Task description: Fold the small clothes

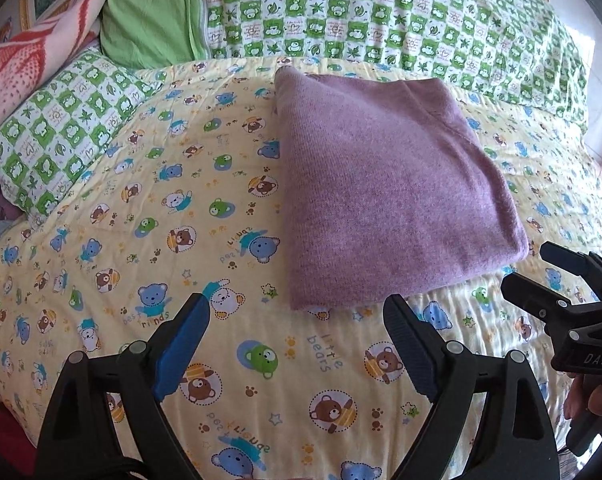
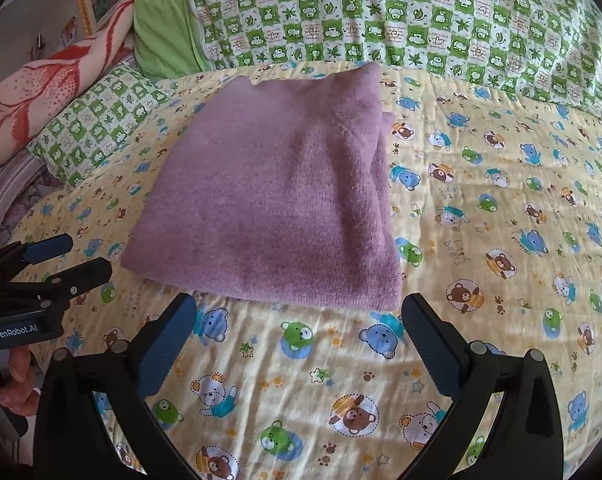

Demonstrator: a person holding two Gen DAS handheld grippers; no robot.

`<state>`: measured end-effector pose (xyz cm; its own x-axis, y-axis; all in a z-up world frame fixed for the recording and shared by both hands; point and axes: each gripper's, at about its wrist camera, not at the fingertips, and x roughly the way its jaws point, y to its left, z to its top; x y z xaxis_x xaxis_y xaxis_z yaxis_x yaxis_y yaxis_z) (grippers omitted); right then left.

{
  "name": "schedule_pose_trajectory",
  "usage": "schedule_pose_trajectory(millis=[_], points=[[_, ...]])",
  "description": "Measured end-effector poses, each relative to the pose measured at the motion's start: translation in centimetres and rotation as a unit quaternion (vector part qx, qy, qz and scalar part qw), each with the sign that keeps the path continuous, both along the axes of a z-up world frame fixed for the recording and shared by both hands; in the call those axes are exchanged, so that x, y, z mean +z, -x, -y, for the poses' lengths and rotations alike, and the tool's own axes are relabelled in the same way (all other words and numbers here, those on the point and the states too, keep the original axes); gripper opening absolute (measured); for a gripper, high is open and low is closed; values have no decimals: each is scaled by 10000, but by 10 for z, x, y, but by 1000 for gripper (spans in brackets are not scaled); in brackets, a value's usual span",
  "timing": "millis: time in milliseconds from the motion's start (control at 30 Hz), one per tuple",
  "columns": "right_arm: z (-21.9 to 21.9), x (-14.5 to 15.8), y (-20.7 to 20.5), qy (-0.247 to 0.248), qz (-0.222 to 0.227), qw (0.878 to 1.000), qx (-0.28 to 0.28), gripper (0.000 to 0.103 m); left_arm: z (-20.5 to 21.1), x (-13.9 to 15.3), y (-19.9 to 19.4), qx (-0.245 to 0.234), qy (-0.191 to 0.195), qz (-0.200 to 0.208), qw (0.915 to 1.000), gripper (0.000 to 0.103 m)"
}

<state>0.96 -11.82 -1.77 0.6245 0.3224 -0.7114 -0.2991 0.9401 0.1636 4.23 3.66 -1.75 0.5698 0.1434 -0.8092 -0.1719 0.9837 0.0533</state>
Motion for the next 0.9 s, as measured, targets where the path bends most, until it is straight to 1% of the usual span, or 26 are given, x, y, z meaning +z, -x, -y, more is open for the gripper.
schedule_pose_trajectory(millis=[233,500,900], points=[[-2,-3,-4,-48,-56,9999,71,102,-2,-3,-6,59,43,-55,10000,90],[-1,-2,-3,-99,12,9999,110,102,-2,-1,-8,51,40,9,10000,90],[4,7,-1,-227,299,9993,3,102,8,7,-7,-98,-48,206,9997,90]])
